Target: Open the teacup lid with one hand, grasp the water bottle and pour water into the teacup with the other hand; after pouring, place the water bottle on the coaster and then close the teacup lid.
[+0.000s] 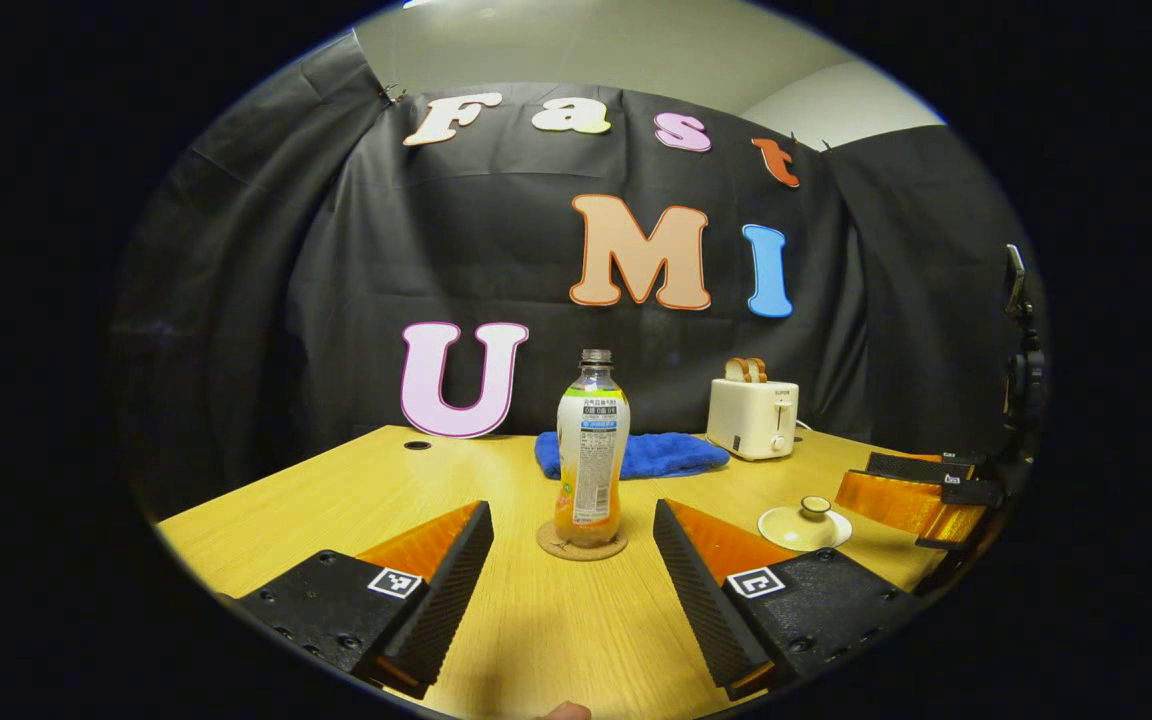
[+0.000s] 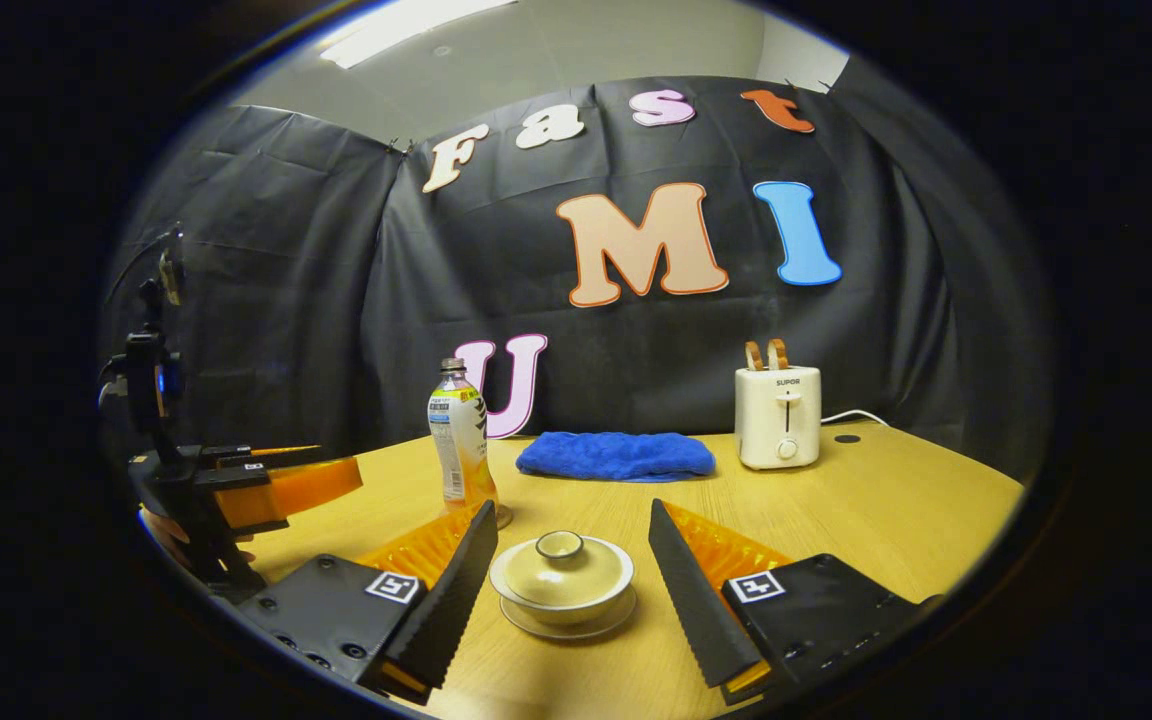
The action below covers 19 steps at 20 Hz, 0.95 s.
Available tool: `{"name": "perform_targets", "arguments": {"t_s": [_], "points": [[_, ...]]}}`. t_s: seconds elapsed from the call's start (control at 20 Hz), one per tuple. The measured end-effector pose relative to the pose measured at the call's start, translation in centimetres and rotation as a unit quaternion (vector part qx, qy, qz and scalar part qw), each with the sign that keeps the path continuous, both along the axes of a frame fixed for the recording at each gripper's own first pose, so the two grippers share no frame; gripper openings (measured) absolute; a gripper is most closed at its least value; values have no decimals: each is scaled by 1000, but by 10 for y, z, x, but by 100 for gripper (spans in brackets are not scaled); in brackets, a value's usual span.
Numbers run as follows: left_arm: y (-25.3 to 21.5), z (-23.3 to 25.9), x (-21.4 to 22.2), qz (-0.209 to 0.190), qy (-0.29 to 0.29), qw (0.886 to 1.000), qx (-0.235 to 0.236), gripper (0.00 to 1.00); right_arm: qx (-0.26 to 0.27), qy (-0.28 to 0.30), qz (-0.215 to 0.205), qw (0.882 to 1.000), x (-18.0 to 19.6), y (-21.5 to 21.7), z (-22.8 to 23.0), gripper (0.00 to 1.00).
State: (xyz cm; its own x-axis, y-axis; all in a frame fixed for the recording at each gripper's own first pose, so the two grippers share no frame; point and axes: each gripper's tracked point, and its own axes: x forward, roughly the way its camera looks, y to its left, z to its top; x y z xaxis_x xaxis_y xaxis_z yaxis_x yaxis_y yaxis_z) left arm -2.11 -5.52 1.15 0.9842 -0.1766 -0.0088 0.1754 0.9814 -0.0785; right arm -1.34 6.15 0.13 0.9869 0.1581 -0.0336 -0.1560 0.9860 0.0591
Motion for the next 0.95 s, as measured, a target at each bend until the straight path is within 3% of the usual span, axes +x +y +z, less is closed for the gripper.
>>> {"name": "perform_targets", "arguments": {"t_s": [0.35,0.7,0.95], "points": [[6,-16,-13,6,17,1000,-6,95,9,2,-17,1000,-14,-15,-5,95],[6,-10,-16,25,-10,999,40,95,9,-4,-18,1000,-18,-14,-7,95],[7,-9,-17,32,-15,999,33,95,-10,-10,-22,1000,-20,-11,-6,95]]}}
